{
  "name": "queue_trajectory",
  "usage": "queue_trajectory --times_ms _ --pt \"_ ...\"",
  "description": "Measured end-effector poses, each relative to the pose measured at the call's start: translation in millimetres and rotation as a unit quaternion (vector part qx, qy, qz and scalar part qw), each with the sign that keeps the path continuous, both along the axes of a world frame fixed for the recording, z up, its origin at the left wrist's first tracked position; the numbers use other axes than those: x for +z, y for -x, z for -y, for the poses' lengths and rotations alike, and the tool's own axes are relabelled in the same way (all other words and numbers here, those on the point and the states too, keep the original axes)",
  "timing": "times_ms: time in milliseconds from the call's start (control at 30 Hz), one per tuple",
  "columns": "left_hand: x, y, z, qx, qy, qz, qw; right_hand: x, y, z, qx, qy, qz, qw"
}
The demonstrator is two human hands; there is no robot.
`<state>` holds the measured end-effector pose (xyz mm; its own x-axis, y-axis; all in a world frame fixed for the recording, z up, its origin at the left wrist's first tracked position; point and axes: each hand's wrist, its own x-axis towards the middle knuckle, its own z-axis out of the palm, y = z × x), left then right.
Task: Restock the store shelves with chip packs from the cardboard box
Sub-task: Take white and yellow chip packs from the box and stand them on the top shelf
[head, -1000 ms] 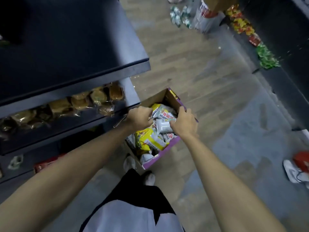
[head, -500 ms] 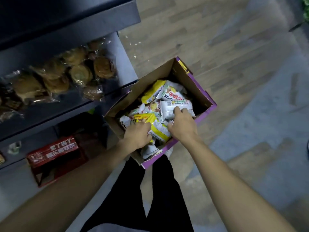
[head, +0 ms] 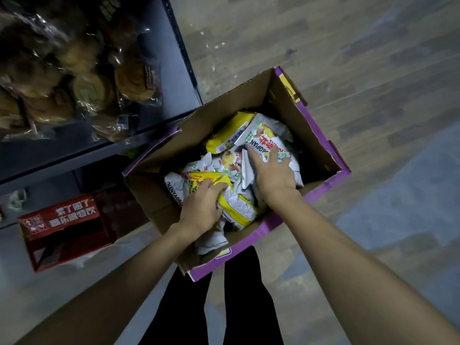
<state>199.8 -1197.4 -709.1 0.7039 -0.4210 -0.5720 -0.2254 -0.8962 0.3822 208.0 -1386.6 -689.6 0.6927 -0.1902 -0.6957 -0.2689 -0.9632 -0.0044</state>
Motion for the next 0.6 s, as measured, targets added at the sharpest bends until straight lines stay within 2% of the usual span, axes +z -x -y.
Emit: queue_trajectory --times_ms 67,167,433,600 --pt "-3.3 -3.4 4.4 -0.004 -0.01 -0.007 1.0 -3.2 -4.3 1.1 0.017 0.014 -0.014 1.0" --pt "-6.0 -10.4 8.7 -0.008 -0.021 -0.014 1.0 -8.4 -8.1 6.0 0.033 0.021 0.011 0.999" --pt "-14.0 -12.3 18.5 0.002 -0.039 -0.005 0.999 -2.4 -5.7 9.8 0.019 0.014 0.047 0.999" --pt "-14.2 -15.1 29.1 -0.04 -0.053 0.041 0.997 0.5 -0.7 12.2 0.02 0.018 0.042 0.999"
